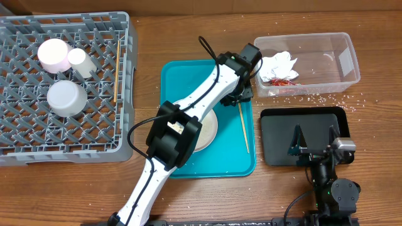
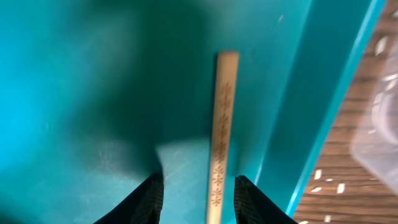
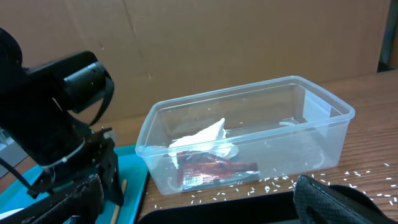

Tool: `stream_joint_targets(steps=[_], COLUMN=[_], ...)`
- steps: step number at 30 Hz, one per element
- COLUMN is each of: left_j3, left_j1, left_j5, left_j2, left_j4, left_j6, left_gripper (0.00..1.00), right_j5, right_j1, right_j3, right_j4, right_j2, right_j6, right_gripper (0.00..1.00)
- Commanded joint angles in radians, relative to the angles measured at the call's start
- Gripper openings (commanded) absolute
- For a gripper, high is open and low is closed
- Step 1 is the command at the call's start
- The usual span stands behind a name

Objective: Sort waste into correct bins and load items into the dishwasher
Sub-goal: 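Carry the second chopstick with left gripper into the rack, release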

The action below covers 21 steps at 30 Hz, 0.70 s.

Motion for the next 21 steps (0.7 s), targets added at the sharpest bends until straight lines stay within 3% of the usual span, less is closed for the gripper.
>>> stream_joint_targets(steps=[1, 5, 6, 7, 14, 21], left_j3=[-0.018, -0.037, -0.045, -0.059, -0.073, 0.004], left_j1=[-0.021, -0.026, -0.026, -0.026, -0.026, -0.004], left_j5=[-0.079, -0.123, -0.121, -0.122, -0.121, -0.121], left_j2=[0.011, 0.011, 0.011, 0.011, 0.011, 0.008], left_j4=[0.006, 0.006, 0.006, 0.008, 0.022, -0.016], left_j6=[-0.002, 0.002, 0.001, 0.002, 0.019, 0.075], left_gripper=[0.39, 0.36, 0.33, 0.23, 0.06, 0.04], right_j5=[-0.002, -0.002, -0.002, -0.002, -0.002, -0.002], right_j1=[0.004, 0.004, 0.004, 0.004, 0.004, 0.004], right_j3=[-0.011, -0.011, -0.011, -0.011, -0.011, -0.011], right_j4=[0.006, 0.006, 0.006, 0.006, 0.006, 0.006], right_j2=[-0.008, -0.008, -0.008, -0.008, -0.008, -0.008], right_j6=[-0.007, -0.007, -0.007, -0.007, -0.007, -0.007], right_gripper=[1.00, 1.00, 1.00, 1.00, 1.00, 1.00])
